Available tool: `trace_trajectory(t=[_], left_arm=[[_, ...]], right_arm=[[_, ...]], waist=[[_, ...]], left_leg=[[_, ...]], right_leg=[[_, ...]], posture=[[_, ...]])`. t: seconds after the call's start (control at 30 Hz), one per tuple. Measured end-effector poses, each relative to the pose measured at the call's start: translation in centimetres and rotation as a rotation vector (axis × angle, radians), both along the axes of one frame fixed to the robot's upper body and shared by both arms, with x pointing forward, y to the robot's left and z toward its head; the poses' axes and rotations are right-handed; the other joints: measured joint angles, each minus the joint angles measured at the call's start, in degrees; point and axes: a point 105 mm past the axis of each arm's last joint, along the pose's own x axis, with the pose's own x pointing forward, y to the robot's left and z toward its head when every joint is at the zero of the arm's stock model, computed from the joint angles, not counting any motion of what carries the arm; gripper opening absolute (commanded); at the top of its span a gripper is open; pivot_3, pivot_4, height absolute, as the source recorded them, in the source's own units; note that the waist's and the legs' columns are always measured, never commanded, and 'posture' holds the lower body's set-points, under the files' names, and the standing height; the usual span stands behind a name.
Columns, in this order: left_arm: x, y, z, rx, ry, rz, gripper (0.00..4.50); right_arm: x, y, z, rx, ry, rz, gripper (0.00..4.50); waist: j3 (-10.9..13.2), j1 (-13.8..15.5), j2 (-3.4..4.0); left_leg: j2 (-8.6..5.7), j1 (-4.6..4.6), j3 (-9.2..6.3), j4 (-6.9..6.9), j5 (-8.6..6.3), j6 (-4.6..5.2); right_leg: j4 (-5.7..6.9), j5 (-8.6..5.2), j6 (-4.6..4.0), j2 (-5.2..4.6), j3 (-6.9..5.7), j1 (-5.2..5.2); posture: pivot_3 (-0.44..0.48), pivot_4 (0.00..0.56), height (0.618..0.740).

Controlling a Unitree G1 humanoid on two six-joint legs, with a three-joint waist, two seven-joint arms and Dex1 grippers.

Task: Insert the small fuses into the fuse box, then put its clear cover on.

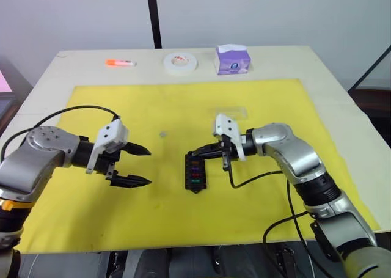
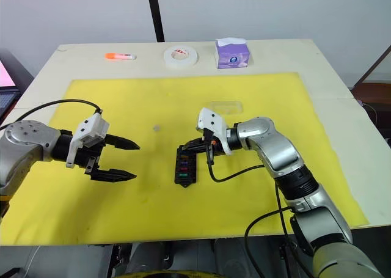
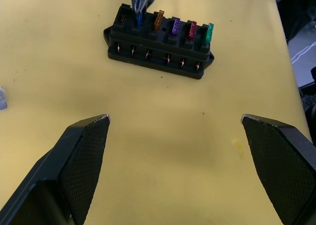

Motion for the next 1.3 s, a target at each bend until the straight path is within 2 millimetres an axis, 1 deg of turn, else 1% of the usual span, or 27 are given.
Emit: trace_trajectory(t=[0.23, 0.8, 1.3], left_arm=[[0.0, 0.0, 0.0, 0.0, 0.0, 0.001, 4.5], [0.1, 0.0, 0.0, 0.001, -0.003, 0.006, 4.5], [0.1, 0.1, -0.1, 0.01, -0.012, 0.009, 4.5]], right_arm=[[0.0, 0.0, -0.3, -0.017, -0.015, 0.0, 0.01], [0.2, -0.2, -1.2, -0.069, -0.023, -0.015, 0.01], [0.1, -0.5, -1.4, -0.083, -0.022, -0.016, 0.01]], waist=[[0.0, -0.01, 0.0], [-0.05, 0.03, -0.03], [-0.08, 0.07, -0.05]], left_leg=[[0.0, 0.06, 0.0, -0.01, 0.0, 0.0], [0.0, 0.83, 0.01, -0.11, 0.0, 0.0], [0.0, 0.88, 0.01, -0.12, -0.01, 0.0]], right_leg=[[0.0, -0.01, -0.01, 0.0, 0.0, 0.05], [-0.05, -0.09, -0.08, -0.02, 0.01, 0.78], [-0.08, -0.11, -0.07, -0.03, 0.01, 0.83]], posture=[[0.0, 0.15, 0.74], [0.0, 0.15, 0.74], [0.0, 0.15, 0.74]])
